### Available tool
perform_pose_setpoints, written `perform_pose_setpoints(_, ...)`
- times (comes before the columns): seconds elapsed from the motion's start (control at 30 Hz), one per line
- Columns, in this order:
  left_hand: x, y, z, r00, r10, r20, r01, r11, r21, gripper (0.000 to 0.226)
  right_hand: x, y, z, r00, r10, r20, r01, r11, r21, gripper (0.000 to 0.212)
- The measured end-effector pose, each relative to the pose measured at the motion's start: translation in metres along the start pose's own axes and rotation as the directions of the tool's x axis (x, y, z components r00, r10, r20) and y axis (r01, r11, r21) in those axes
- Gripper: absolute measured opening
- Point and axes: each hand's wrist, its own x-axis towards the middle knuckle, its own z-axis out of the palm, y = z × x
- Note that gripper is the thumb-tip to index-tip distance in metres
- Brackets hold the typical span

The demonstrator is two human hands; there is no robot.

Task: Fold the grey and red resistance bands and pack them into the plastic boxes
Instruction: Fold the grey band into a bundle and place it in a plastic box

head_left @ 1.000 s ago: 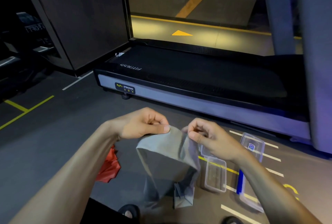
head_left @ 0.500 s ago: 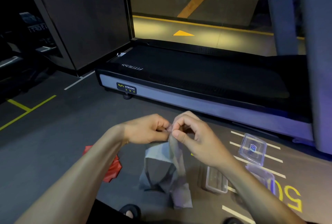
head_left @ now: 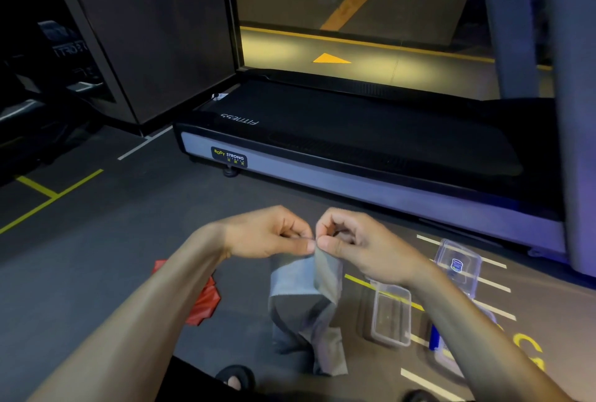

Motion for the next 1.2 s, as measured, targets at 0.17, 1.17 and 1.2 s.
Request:
perform_pose_setpoints(0.17,-0.003,-0.011,-0.002,0.993,-0.099,0.072,0.097,0.995,0.02,0.025,-0.008,-0.014,-0.017,0.995,-0.066,-0.079,0.068,0.997,0.025,0.005)
perform_pose_setpoints(1.17,-0.009,0.007,-0.008,0.989,0.037,-0.145,-0.057,0.989,-0.138,0.017,-0.025,0.008,-0.026,0.977,-0.069,-0.204,0.052,0.995,-0.087,0.004)
perform_pose_setpoints(1.2,-0.009,0.006,-0.007,0.99,0.034,-0.137,-0.054,0.987,-0.148,0.016,-0.025,0.006,-0.025,0.981,-0.071,-0.182,0.06,0.996,-0.066,0.004)
